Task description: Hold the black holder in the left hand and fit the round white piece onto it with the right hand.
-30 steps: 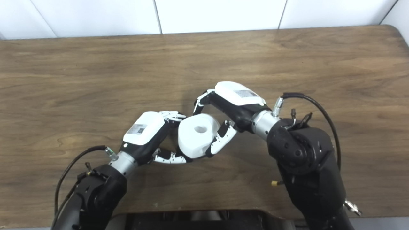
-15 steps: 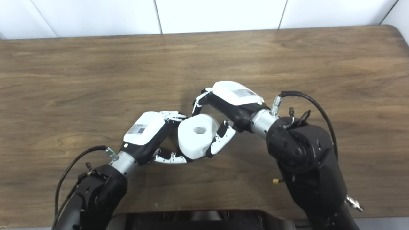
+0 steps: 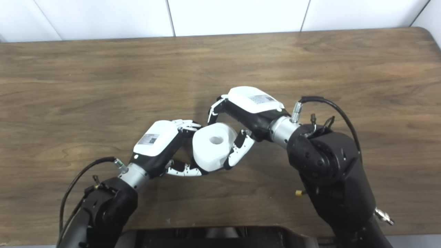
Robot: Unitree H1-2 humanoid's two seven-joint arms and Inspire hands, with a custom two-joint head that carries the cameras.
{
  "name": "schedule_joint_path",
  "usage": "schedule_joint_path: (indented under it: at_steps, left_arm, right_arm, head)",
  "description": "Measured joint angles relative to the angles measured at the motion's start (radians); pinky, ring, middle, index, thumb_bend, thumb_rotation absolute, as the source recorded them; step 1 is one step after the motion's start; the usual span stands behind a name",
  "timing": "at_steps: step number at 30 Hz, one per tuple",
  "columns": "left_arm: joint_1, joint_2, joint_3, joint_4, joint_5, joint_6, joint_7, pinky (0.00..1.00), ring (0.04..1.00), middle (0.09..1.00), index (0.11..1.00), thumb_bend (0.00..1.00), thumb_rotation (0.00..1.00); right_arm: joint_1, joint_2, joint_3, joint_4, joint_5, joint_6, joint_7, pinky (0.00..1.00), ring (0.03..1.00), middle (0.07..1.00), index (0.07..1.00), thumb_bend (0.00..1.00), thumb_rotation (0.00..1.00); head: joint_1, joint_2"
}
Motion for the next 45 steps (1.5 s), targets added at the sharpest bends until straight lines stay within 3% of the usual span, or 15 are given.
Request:
schedule_joint_path:
  at_steps: [13, 20, 45]
  left_arm:
    - [-0.006, -0.001, -0.01, 0.0, 0.003, 0.009, 0.0, 0.85, 0.852, 0.783, 0.487, 0.52, 0.05]
    - [-0.007, -0.001, -0.012, 0.0, 0.003, 0.012, 0.0, 0.86, 0.857, 0.786, 0.487, 0.52, 0.05]
    - [-0.027, -0.001, -0.032, 0.008, 0.011, 0.048, -0.002, 0.86, 0.861, 0.787, 0.487, 0.52, 0.05]
  right_arm:
    - [0.002, -0.013, 0.001, 0.007, 0.0, -0.006, 0.034, 0.89, 0.955, 0.843, 0.676, 1.0, 0.36]
    - [-0.006, -0.016, 0.0, 0.006, -0.02, -0.005, 0.078, 1.0, 1.0, 0.943, 0.826, 1.0, 0.37]
    - [-0.051, -0.024, -0.036, -0.005, -0.043, 0.003, 0.124, 1.0, 1.0, 0.981, 0.878, 1.0, 0.44]
  head:
    - [0.005, -0.002]
    - [0.003, -0.005]
    - [0.021, -0.017]
